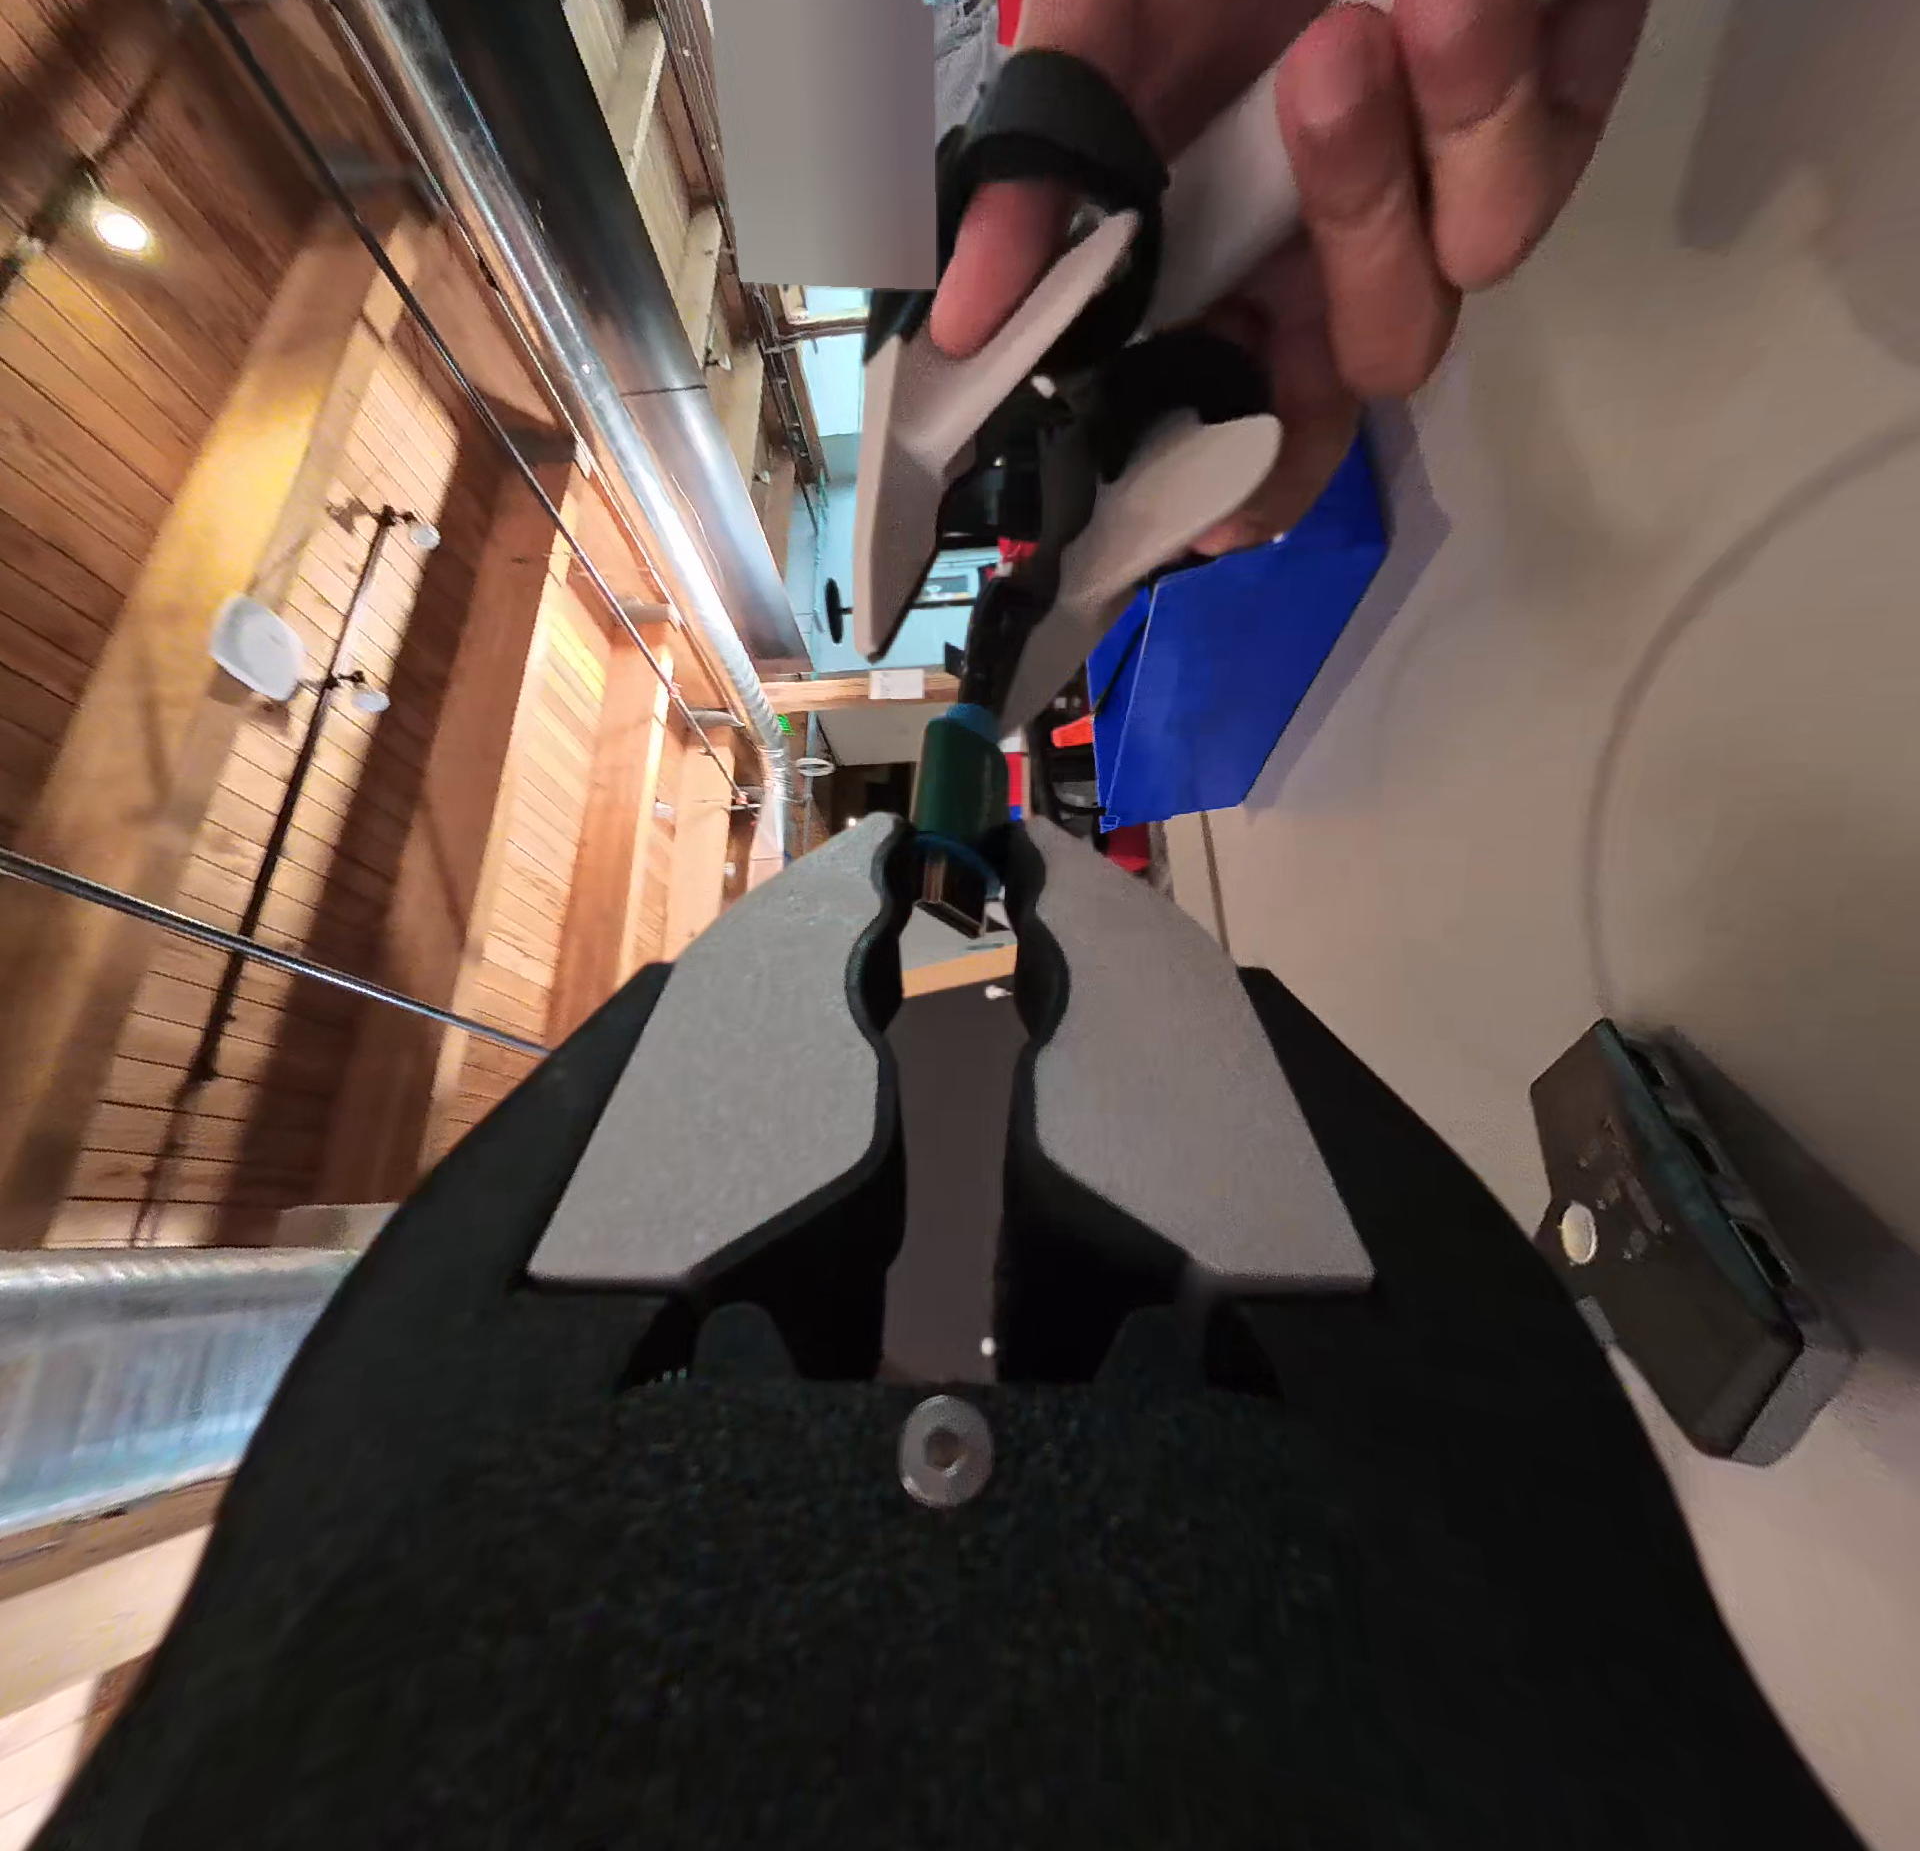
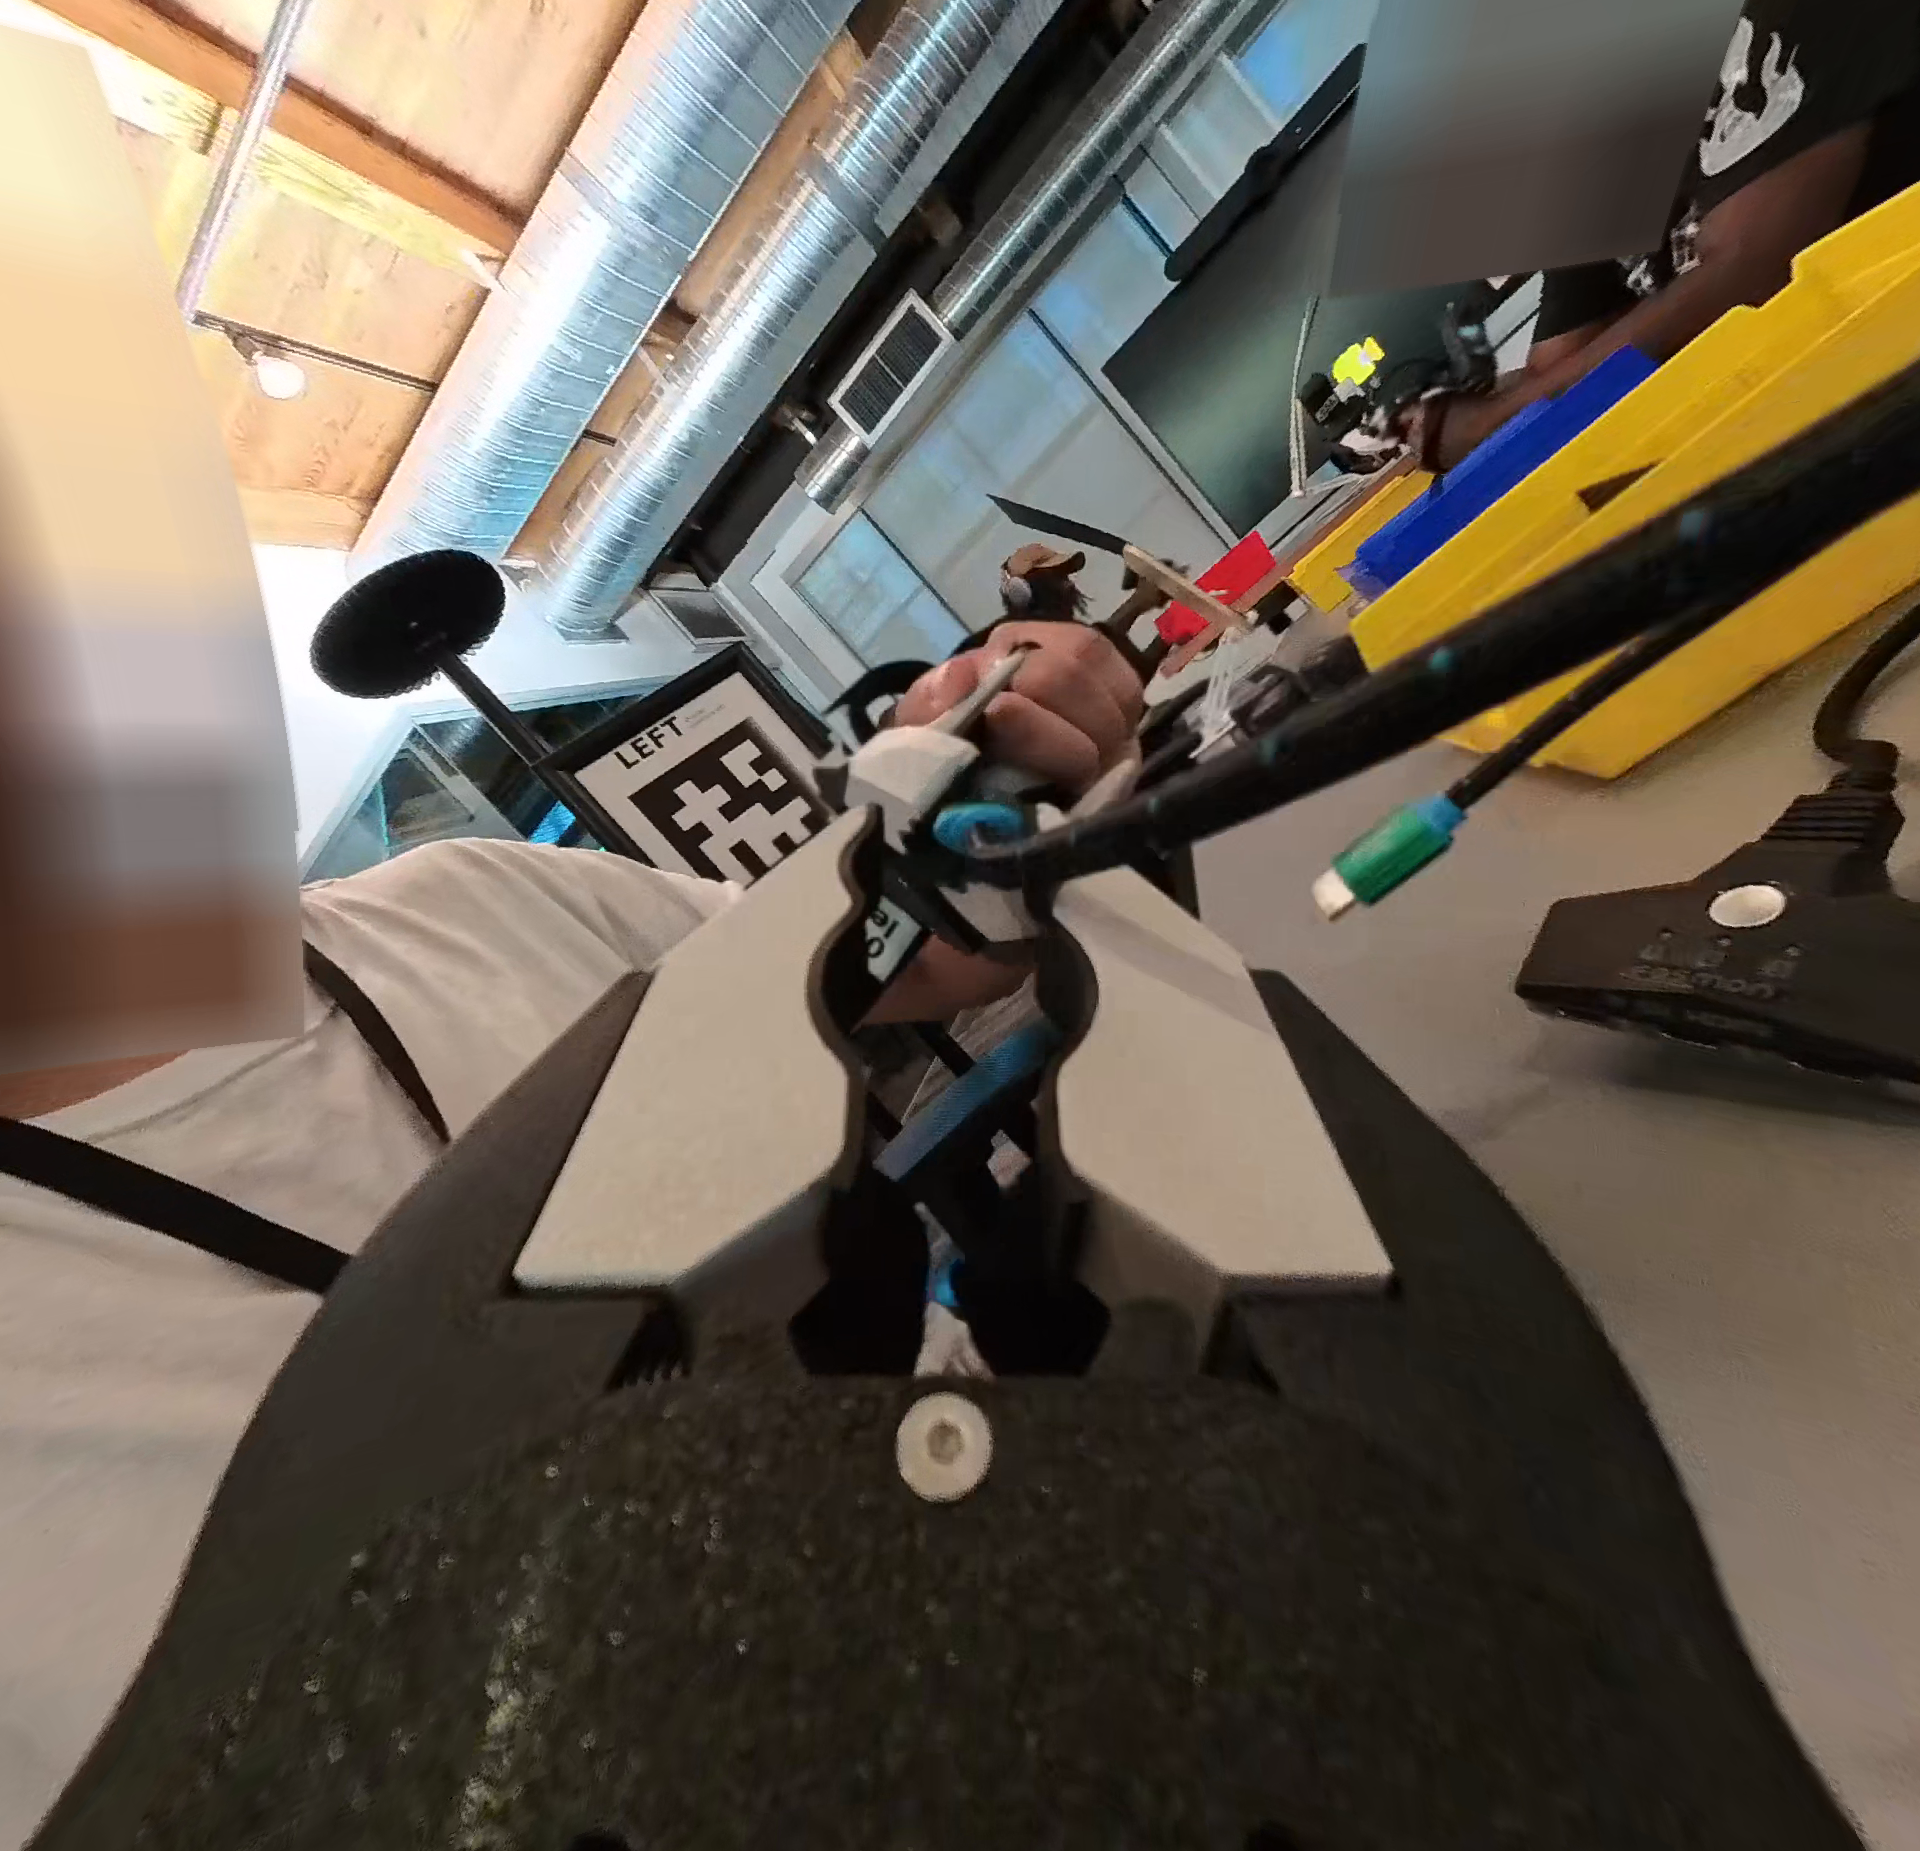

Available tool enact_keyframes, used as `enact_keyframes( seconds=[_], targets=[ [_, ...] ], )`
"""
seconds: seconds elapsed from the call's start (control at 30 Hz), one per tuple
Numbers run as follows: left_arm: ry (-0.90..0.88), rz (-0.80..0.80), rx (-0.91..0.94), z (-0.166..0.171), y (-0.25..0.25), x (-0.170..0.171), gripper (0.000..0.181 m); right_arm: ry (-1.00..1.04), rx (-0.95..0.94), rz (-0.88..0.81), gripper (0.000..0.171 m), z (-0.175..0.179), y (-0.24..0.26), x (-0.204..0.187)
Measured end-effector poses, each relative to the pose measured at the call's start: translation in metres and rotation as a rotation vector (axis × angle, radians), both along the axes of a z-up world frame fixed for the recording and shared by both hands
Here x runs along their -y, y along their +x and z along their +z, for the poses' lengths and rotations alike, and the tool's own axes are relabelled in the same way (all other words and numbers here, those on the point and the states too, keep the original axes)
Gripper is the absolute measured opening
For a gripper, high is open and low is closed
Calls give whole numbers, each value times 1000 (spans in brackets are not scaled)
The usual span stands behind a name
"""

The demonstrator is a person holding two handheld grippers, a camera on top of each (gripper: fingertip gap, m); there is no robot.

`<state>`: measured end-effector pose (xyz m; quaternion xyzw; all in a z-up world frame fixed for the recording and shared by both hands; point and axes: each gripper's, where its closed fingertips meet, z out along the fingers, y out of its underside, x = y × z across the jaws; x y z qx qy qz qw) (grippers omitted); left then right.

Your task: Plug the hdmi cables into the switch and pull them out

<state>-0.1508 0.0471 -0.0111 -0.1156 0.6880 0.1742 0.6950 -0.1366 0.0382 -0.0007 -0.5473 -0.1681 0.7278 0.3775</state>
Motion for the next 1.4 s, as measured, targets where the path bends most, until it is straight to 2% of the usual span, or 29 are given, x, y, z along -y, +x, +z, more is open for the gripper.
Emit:
enact_keyframes(
  seconds=[0.17,0.4,0.53,0.63,0.7,0.8,0.9,0.93,1.0,1.07,1.2,1.27,1.37,1.4],
  targets=[
    [54,-29,-3,-2,-2,4,16,11,65,24,5,-9,-3,4],
    [130,-41,-17,-11,-4,4,16,-27,122,56,5,-21,-4,5],
    [61,-27,-6,-12,-5,0,17,-14,137,37,5,-25,-7,2],
    [-100,57,14,-16,-5,-16,16,24,170,-39,5,-23,-3,-7],
    [-270,127,84,-17,-13,-32,24,46,147,-125,5,-19,9,-18],
    [-670,364,198,-44,-38,-71,31,81,143,-277,6,-16,34,-30],
    [-1148,566,288,-96,-61,-89,47,146,186,-375,5,-19,45,-35],
    [-1296,579,308,-109,-64,-87,49,160,188,-397,5,-19,46,-36],
    [-1506,582,285,-126,-64,-79,67,164,184,-412,5,-20,46,-36],
    [-1574,624,277,-136,-69,-83,79,173,218,-424,5,-24,43,-37],
    [-1657,656,264,-156,-68,-90,79,272,345,-487,5,-30,37,-37],
    [-1629,691,247,-164,-68,-97,75,330,399,-518,6,-32,33,-36],
    [-1570,726,181,-175,-66,-104,53,413,457,-557,5,-33,27,-34],
    [-1556,739,171,-175,-66,-106,53,457,478,-582,5,-32,25,-33]
  ],
)
